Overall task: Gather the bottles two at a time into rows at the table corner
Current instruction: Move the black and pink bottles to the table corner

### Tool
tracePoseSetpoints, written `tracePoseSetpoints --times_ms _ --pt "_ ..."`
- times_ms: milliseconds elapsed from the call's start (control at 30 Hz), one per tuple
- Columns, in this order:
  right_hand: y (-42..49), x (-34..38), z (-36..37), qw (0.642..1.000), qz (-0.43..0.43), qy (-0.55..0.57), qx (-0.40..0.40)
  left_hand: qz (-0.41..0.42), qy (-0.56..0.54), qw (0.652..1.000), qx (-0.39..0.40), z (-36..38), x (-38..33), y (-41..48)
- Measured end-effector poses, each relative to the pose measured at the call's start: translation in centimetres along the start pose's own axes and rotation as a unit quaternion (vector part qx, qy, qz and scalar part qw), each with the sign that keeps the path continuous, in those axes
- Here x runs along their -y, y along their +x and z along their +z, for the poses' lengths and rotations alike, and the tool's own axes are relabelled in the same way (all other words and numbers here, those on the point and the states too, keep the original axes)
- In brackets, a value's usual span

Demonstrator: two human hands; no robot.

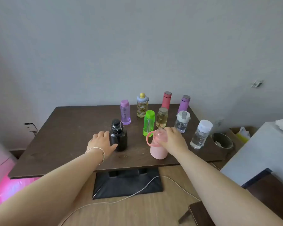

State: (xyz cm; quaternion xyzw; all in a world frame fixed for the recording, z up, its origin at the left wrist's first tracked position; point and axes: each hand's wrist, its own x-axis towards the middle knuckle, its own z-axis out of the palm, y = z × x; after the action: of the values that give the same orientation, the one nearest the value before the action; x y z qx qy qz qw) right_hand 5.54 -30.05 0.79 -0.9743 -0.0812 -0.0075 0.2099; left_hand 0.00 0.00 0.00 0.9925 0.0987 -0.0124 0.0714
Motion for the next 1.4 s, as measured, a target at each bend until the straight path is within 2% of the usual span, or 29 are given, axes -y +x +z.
tracePoseSetpoints --times_ms 167,333,633,767,933,1267,1400 --pt "3.3 -3.6 2.6 0.998 0.044 0.026 0.035 -0.074 -0.059 0.995 0.041 3.1 -0.8 3.8" --pt "6.2 -5.5 5.6 0.995 0.009 0.085 0.051 -0.115 -0.126 0.985 0.041 5.5 -1.6 7.0" --pt "8.3 -7.7 8.4 0.985 0.001 0.166 0.046 -0.186 -0.279 0.942 -0.006 7.3 -2.4 11.4" --pt "8.6 -7.4 8.3 0.981 0.013 0.188 0.051 -0.183 -0.34 0.922 -0.021 7.7 -2.0 12.1" --pt "9.4 -6.6 7.8 0.987 0.03 0.147 0.049 -0.185 -0.392 0.901 -0.031 7.5 -2.1 12.4" --pt "10.4 -4.8 8.2 0.988 0.013 0.142 0.053 -0.165 -0.395 0.904 -0.012 7.3 -1.0 13.3" --pt "10.6 -3.8 8.6 0.986 0.004 0.156 0.059 -0.167 -0.395 0.903 -0.035 7.4 -1.0 13.3"
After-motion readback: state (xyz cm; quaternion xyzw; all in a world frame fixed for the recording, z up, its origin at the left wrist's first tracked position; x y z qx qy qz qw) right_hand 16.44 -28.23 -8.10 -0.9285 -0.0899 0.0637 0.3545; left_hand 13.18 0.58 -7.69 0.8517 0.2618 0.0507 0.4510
